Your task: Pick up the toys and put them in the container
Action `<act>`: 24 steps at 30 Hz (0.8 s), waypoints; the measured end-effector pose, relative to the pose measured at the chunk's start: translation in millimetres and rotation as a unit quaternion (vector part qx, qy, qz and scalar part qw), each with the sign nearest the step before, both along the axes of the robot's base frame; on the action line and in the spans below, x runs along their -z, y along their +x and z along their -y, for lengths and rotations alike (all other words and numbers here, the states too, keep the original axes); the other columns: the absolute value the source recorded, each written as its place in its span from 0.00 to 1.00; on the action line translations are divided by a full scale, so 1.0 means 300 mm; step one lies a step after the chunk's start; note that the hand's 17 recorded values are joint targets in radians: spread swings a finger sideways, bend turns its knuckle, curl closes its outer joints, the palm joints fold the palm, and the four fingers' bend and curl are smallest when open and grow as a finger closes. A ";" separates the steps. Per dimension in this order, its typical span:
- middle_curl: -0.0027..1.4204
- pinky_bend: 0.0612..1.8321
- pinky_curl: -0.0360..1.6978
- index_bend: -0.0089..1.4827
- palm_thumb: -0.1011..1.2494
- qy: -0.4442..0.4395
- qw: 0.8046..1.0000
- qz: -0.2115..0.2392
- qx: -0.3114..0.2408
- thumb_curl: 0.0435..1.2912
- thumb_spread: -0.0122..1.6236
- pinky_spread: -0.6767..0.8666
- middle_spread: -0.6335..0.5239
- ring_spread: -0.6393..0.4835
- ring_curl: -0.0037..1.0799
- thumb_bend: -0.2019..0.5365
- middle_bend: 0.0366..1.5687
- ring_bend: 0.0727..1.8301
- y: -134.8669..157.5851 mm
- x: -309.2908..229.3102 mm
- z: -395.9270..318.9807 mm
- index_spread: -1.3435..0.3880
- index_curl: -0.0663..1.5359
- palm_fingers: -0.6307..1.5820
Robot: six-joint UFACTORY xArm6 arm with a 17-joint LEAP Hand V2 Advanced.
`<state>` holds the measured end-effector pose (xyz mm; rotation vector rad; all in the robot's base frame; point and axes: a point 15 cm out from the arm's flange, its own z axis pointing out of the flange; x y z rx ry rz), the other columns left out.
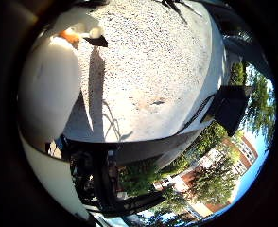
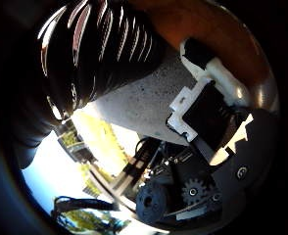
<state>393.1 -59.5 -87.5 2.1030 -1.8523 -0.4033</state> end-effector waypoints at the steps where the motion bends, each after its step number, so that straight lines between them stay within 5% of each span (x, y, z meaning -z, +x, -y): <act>1: 0.58 0.67 0.32 0.26 0.79 -0.003 1.000 0.007 0.002 0.38 0.64 0.64 0.37 0.56 0.65 0.29 0.60 0.73 0.011 0.001 0.011 0.54 0.06 0.71; 7: 0.67 0.77 0.40 0.41 0.85 -0.010 0.999 0.044 0.018 0.43 0.66 0.60 0.35 0.51 0.70 0.28 0.65 0.74 0.076 -0.064 0.105 0.45 0.04 0.73; 11: 0.72 0.80 0.43 0.50 0.87 -0.023 1.000 0.017 0.013 0.45 0.68 0.58 0.33 0.50 0.72 0.27 0.68 0.75 0.039 -0.171 0.162 0.39 0.03 0.71; 24: 0.81 0.83 0.49 0.69 0.86 -0.022 0.999 0.033 -0.019 0.51 0.69 0.55 0.31 0.47 0.76 0.25 0.72 0.79 -0.063 -0.943 0.218 0.29 0.03 0.66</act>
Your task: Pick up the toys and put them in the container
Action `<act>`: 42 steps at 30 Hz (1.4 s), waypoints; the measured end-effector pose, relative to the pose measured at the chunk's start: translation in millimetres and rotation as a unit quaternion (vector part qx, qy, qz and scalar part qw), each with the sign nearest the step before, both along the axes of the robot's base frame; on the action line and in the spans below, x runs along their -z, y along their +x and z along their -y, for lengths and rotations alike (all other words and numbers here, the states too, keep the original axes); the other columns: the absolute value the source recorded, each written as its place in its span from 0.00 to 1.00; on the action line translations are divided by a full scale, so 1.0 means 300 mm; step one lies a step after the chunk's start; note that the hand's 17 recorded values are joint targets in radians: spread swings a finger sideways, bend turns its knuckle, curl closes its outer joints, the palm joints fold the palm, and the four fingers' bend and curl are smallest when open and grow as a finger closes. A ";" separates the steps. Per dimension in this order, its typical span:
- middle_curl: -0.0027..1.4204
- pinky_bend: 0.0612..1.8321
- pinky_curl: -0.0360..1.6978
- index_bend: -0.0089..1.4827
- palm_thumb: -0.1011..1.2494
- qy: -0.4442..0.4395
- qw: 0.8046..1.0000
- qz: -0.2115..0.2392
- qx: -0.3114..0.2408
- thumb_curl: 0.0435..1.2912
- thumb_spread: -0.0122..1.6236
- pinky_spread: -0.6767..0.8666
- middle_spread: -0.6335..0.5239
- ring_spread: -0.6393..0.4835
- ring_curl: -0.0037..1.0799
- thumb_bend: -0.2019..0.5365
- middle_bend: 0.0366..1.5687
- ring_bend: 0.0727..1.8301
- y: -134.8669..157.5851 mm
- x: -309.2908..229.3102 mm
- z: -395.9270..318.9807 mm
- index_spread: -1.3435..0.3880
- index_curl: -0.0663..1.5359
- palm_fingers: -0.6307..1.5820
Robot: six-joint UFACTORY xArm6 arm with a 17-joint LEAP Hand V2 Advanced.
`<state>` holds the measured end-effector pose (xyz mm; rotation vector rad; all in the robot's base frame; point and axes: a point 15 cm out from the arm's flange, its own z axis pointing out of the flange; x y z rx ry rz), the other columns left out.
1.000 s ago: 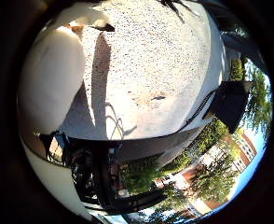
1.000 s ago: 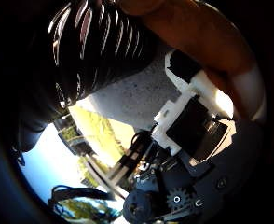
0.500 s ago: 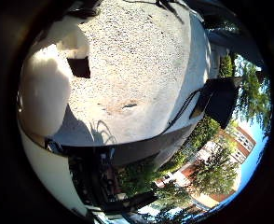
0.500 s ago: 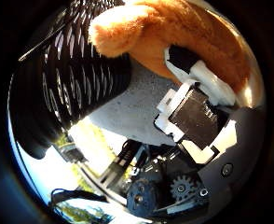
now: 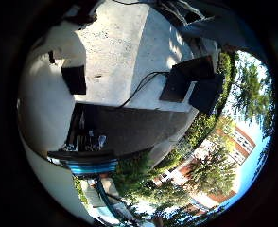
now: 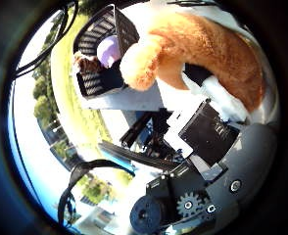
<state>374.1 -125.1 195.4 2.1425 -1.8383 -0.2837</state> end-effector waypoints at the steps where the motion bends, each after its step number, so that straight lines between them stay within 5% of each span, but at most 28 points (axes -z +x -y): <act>1: 0.82 0.83 0.49 0.70 0.86 0.004 1.000 0.007 -0.010 0.51 0.69 0.55 0.31 0.47 0.76 0.25 0.72 0.79 -0.009 -0.058 -0.033 0.29 0.03 0.66; 9: 0.84 0.85 0.52 0.77 0.85 0.030 0.992 0.033 -0.122 0.53 0.69 0.54 0.30 0.47 0.77 0.25 0.74 0.82 -0.066 -0.429 -0.393 0.27 0.03 0.64; 16: 0.85 0.86 0.53 0.81 0.84 0.087 0.982 0.065 -0.155 0.55 0.69 0.53 0.30 0.47 0.78 0.25 0.75 0.83 -0.007 -0.519 -0.742 0.26 0.03 0.62; 26: 0.86 0.87 0.55 0.86 0.84 0.078 0.986 0.031 -0.147 0.57 0.68 0.53 0.30 0.47 0.78 0.25 0.77 0.85 0.306 -0.277 -1.027 0.26 0.03 0.61; 37: 0.85 0.87 0.56 0.85 0.73 0.082 0.985 0.123 -0.092 0.54 0.71 0.53 0.31 0.48 0.77 0.22 0.79 0.88 0.617 0.119 -1.141 0.27 0.02 0.56; 40: 0.78 0.81 0.53 0.87 0.69 0.079 0.986 0.121 -0.081 0.51 0.72 0.56 0.34 0.55 0.69 0.22 0.71 0.78 0.638 0.187 -1.121 0.35 0.05 0.55; 42: 0.69 0.78 0.53 0.78 0.68 0.078 0.987 0.114 -0.085 0.49 0.72 0.59 0.38 0.62 0.68 0.22 0.50 0.71 0.631 0.213 -1.123 0.45 0.05 0.30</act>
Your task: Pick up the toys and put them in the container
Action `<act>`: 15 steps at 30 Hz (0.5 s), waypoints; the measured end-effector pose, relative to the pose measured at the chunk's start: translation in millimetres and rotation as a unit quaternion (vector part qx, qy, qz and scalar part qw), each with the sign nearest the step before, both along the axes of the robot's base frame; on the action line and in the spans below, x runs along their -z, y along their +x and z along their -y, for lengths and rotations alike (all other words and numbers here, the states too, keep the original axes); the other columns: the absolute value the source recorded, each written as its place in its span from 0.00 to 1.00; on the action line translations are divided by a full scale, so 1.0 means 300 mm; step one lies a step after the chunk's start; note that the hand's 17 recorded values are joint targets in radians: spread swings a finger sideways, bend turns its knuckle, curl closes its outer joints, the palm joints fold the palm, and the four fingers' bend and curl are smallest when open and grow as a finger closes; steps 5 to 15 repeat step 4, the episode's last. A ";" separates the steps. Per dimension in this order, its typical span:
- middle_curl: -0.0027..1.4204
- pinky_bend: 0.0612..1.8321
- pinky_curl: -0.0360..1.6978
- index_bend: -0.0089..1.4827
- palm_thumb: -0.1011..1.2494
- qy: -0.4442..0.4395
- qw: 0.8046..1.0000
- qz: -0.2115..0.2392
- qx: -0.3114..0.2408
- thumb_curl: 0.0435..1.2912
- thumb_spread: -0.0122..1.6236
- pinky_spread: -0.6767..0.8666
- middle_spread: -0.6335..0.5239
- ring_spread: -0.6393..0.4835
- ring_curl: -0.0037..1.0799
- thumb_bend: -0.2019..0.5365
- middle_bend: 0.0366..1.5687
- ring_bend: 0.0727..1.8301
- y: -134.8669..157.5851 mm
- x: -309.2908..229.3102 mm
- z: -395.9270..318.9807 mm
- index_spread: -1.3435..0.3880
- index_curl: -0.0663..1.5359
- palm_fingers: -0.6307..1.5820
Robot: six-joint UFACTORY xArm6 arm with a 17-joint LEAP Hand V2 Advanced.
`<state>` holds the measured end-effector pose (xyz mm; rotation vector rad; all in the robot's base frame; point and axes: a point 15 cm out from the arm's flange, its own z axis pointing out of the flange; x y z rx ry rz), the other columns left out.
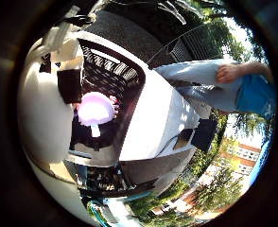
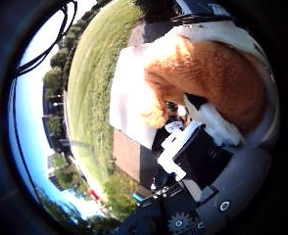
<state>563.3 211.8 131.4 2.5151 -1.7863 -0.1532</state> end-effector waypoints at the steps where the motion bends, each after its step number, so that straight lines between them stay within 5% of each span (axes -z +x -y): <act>1: 0.64 0.75 0.52 0.75 0.67 0.000 1.000 -0.001 -0.004 0.48 0.72 0.61 0.41 0.66 0.64 0.23 0.41 0.66 -0.004 0.002 -0.006 0.49 0.06 0.23; 4: 0.53 0.65 0.45 0.67 0.66 -0.003 1.000 -0.014 -0.006 0.46 0.72 0.65 0.49 0.72 0.48 0.23 0.28 0.48 -0.017 0.004 0.025 0.54 0.06 0.17; 15: 0.53 0.65 0.45 0.67 0.66 -0.003 1.000 -0.014 -0.006 0.46 0.72 0.65 0.49 0.72 0.48 0.23 0.28 0.48 -0.017 0.004 0.025 0.54 0.06 0.17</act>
